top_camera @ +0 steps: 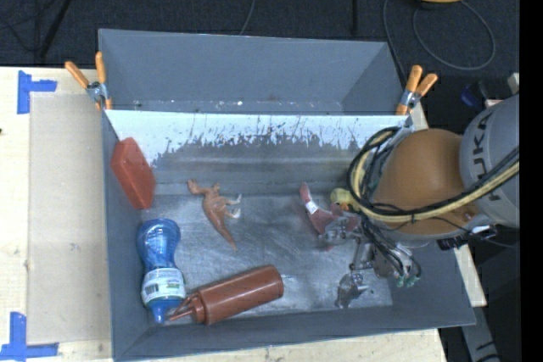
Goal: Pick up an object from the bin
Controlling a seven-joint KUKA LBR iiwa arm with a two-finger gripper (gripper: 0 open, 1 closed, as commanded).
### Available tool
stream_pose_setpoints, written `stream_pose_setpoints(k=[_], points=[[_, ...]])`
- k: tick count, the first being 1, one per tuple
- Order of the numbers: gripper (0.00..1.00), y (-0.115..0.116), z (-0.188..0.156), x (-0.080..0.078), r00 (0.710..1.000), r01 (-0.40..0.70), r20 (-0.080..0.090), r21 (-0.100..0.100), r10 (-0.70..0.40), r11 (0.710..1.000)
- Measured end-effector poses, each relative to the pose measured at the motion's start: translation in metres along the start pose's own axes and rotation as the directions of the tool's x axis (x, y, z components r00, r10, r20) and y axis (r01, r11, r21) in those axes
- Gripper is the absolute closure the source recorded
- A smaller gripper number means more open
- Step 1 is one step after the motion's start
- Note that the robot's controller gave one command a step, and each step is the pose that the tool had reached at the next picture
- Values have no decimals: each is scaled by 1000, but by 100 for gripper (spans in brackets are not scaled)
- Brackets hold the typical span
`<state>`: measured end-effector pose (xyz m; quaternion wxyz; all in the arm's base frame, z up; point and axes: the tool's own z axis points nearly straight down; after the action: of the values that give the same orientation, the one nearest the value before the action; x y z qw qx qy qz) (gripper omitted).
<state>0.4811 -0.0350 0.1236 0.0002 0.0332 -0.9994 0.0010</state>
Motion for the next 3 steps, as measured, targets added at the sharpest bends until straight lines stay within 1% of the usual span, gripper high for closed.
stream_pose_setpoints(k=[1,2,3], points=[[0,37,21,4,993,119,-3,-3,-119,993],[0,68,29,0,977,213,-1,-2,-213,977],[0,96,47,-7,951,308,6,0,-308,951]])
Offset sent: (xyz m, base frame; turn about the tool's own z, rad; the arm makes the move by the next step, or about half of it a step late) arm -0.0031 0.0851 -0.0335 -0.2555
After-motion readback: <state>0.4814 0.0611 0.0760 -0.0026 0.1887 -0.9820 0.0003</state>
